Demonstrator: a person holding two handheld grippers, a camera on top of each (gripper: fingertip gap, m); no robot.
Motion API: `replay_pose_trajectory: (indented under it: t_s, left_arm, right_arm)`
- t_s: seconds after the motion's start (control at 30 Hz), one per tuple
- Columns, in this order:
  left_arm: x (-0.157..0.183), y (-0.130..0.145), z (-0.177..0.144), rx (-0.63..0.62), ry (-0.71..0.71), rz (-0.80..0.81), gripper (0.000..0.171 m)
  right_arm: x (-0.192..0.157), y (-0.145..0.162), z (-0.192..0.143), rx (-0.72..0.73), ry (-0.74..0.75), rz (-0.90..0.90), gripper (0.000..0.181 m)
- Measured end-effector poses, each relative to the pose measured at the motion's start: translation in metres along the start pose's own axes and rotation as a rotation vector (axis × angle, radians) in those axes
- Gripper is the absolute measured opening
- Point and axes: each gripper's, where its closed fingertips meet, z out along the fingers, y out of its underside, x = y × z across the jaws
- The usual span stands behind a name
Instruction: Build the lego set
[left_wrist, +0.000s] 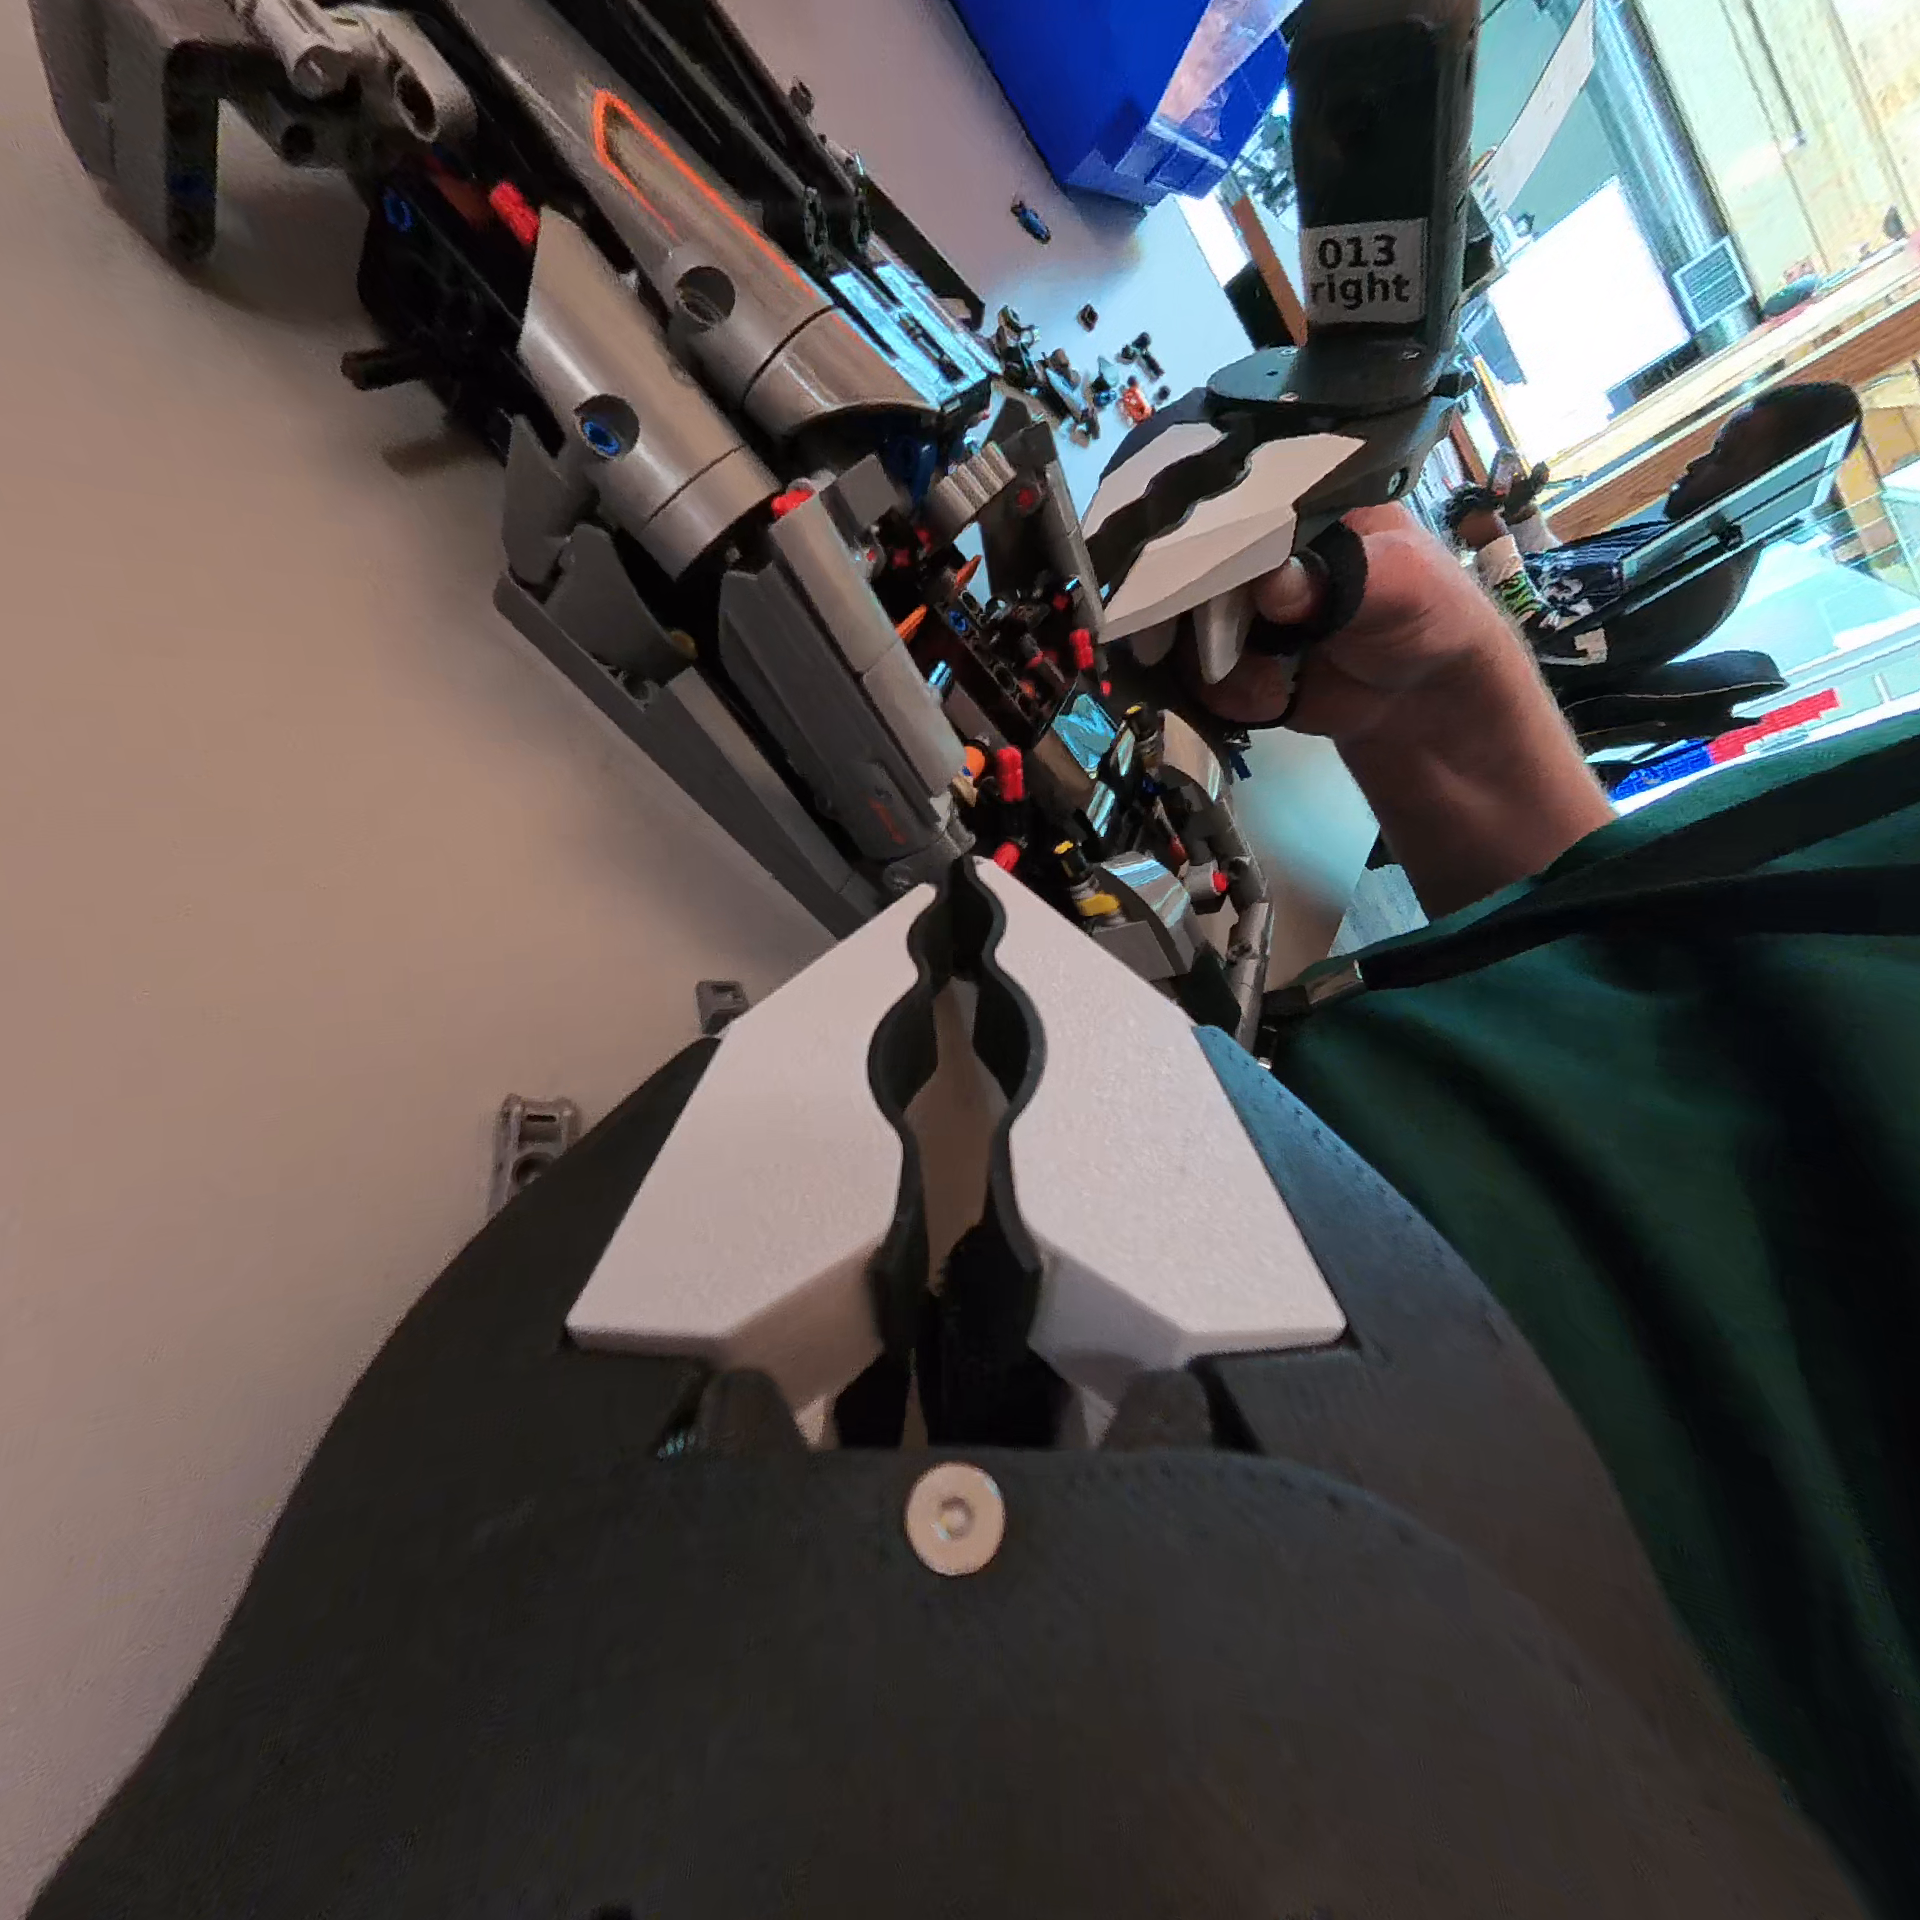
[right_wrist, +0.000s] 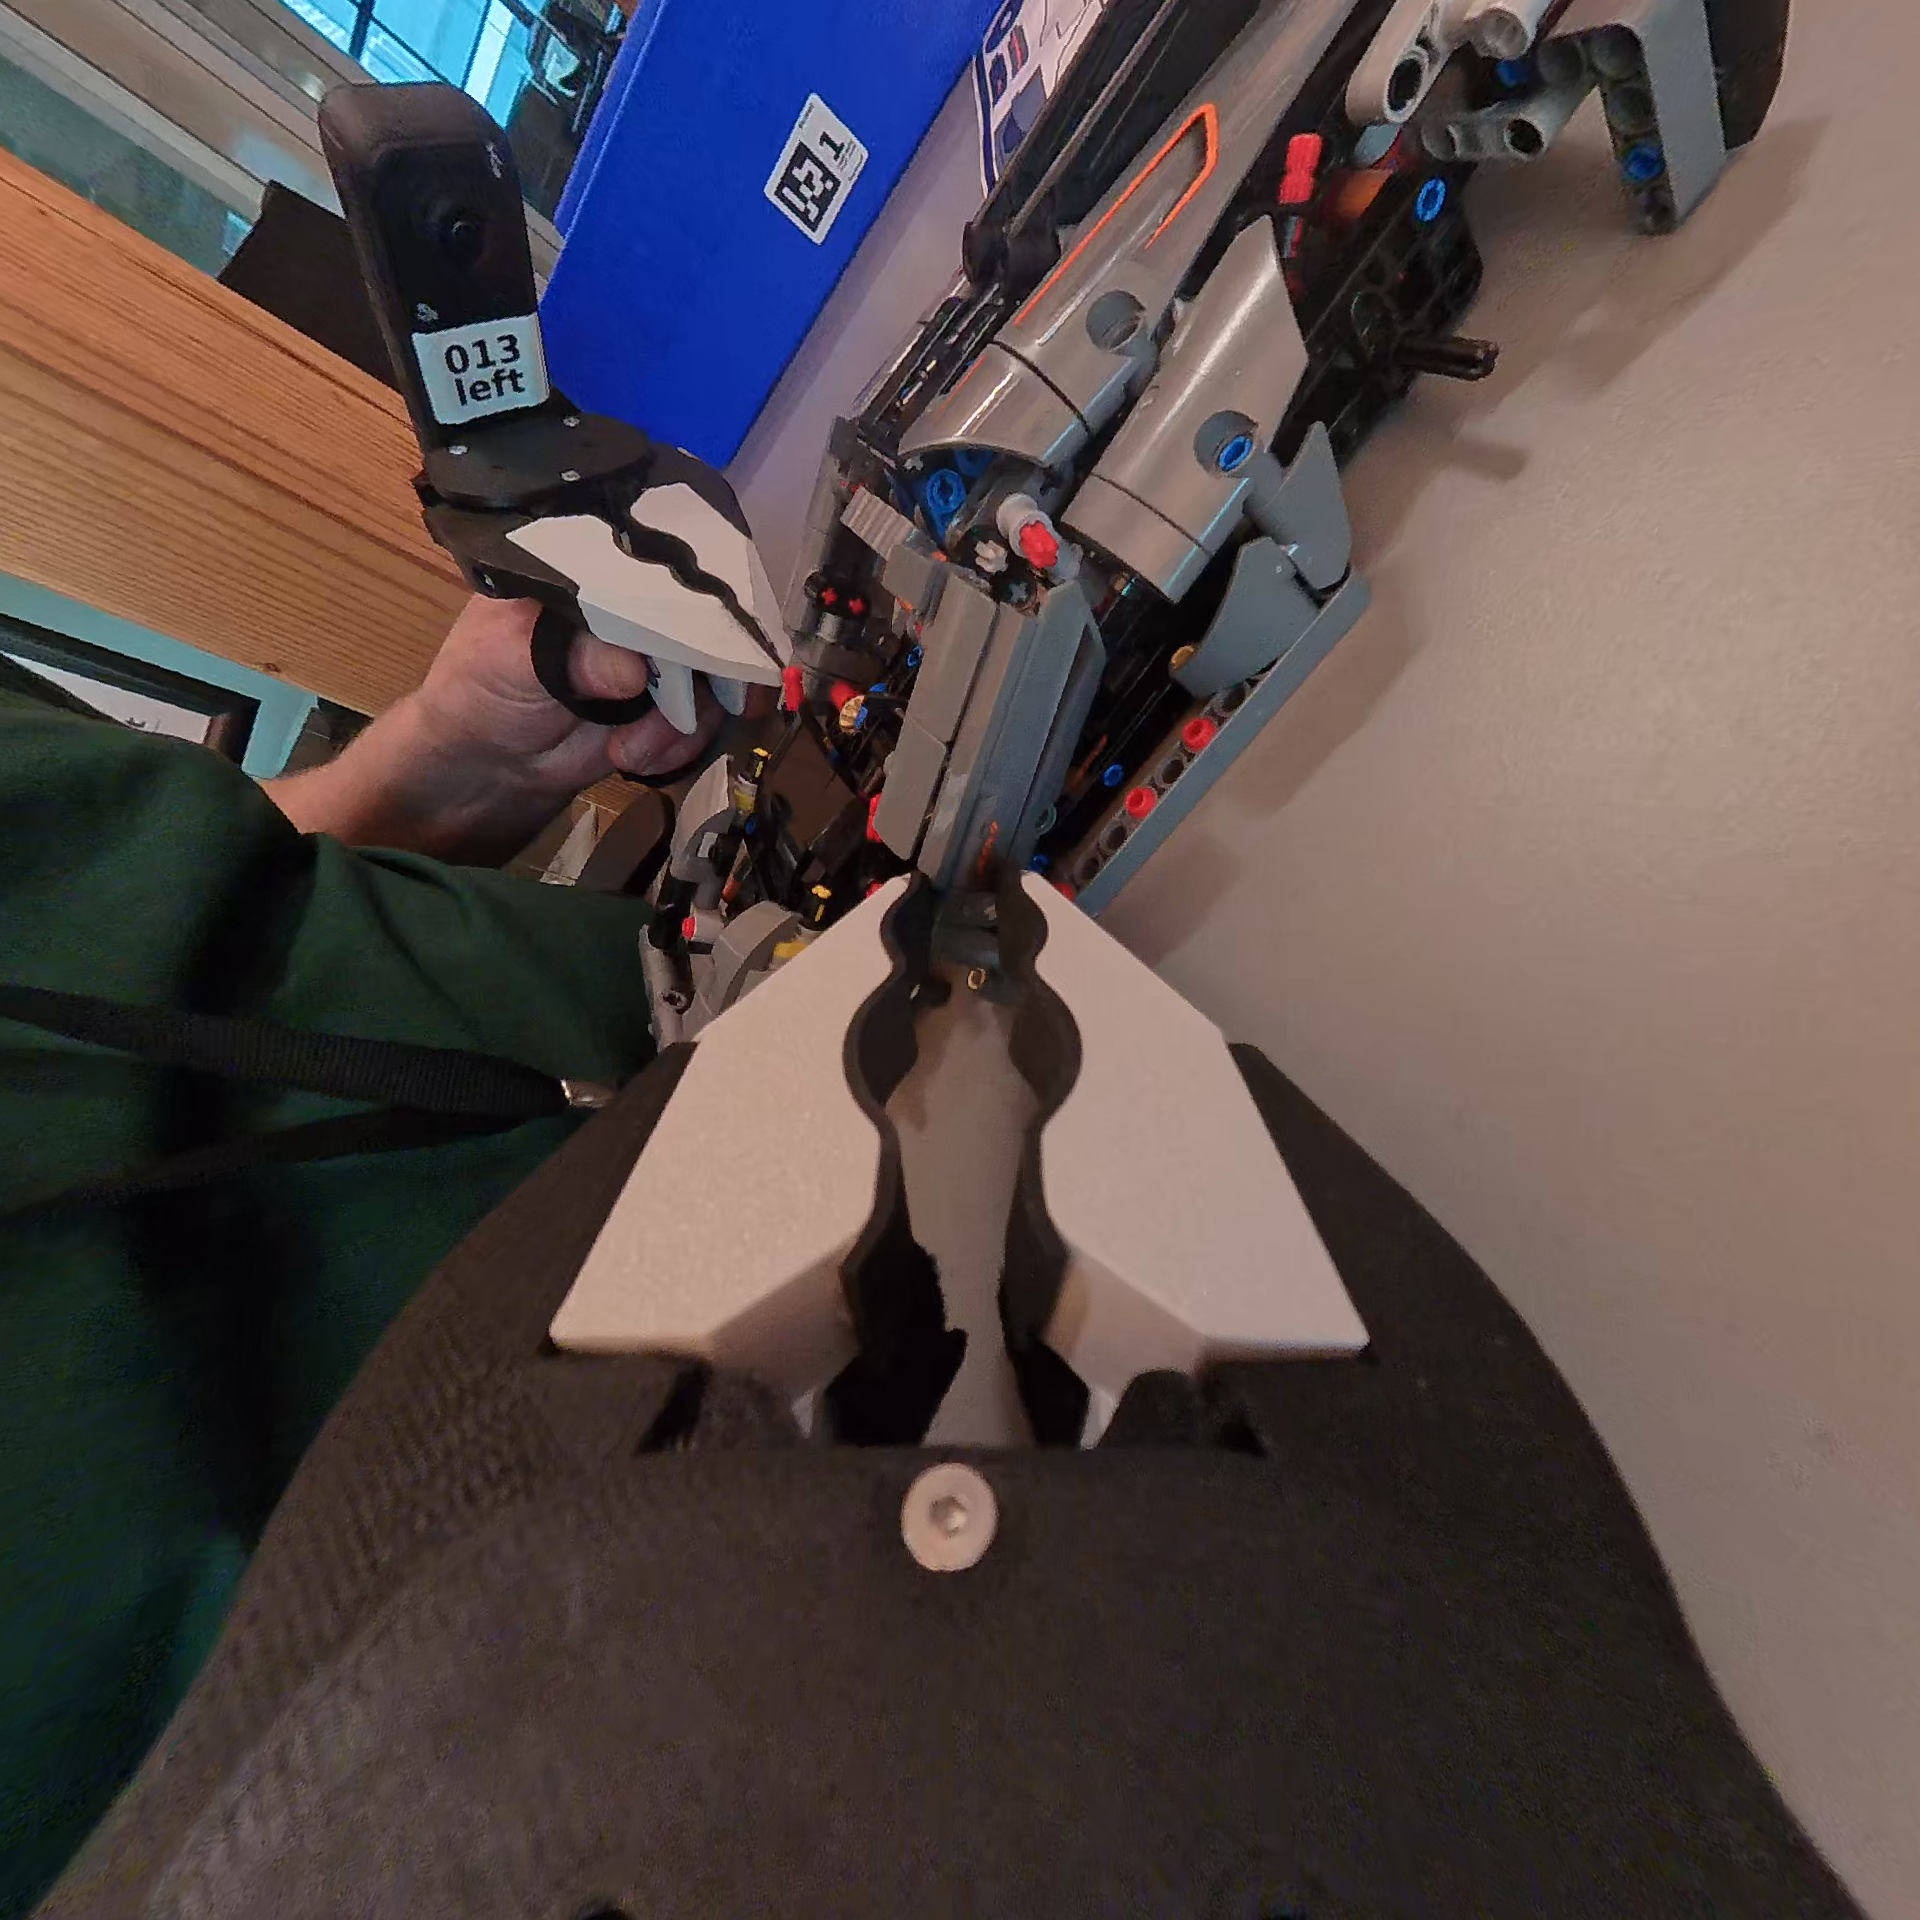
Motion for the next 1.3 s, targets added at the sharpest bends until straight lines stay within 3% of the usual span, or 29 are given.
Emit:
replay_pose_trajectory:
  t_s: [0.37,0.57,1.3]
  left_arm:
    - [-0.006,-0.002,-0.005,0.009,-0.003,-0.021,0.0]
    - [-0.009,-0.005,-0.002,0.015,-0.009,-0.056,0.019]
    - [-0.011,-0.004,0.008,-0.023,-0.027,-0.052,0.016]
  right_arm:
    - [0.0,0.0,0.002,-0.007,-0.013,0.002,0.011]
    - [-0.001,-0.001,0.002,-0.003,-0.011,-0.004,0.01]
    - [-0.001,0.0,0.002,-0.009,-0.014,-0.002,0.011]
